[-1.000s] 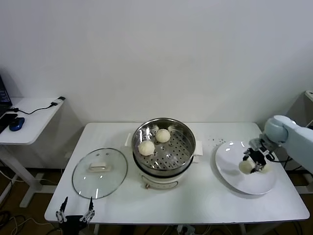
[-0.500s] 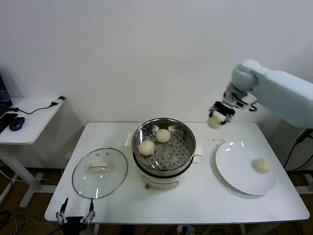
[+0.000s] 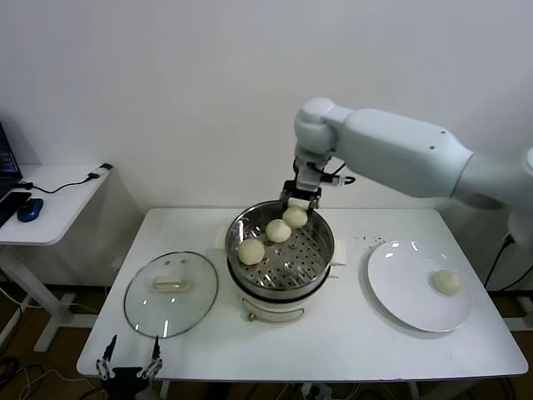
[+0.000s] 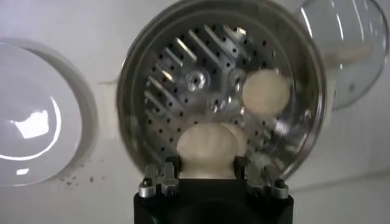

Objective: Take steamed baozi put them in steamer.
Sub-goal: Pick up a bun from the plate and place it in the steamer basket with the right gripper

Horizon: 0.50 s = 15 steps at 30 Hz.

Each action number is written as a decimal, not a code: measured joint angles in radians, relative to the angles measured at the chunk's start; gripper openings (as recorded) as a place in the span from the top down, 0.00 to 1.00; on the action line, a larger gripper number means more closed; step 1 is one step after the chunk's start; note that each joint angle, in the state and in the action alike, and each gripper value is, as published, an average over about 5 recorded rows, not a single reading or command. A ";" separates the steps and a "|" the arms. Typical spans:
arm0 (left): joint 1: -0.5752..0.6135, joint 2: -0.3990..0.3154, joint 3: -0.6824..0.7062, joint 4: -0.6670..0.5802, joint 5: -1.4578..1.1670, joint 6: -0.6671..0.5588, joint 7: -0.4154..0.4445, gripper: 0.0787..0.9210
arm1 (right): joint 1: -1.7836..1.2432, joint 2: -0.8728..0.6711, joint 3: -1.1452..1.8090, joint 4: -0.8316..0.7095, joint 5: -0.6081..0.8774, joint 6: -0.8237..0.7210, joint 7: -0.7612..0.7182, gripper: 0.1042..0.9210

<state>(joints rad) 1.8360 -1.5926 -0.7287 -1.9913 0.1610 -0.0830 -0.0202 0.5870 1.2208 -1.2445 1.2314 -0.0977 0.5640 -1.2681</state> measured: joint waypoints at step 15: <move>-0.003 0.000 0.000 0.015 -0.003 -0.004 0.001 0.12 | -0.082 0.021 -0.057 0.105 -0.013 -0.009 0.004 0.41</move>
<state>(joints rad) 1.8332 -1.5929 -0.7292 -1.9759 0.1579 -0.0868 -0.0193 0.5053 1.2414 -1.3019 1.3360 -0.1105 0.5554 -1.2640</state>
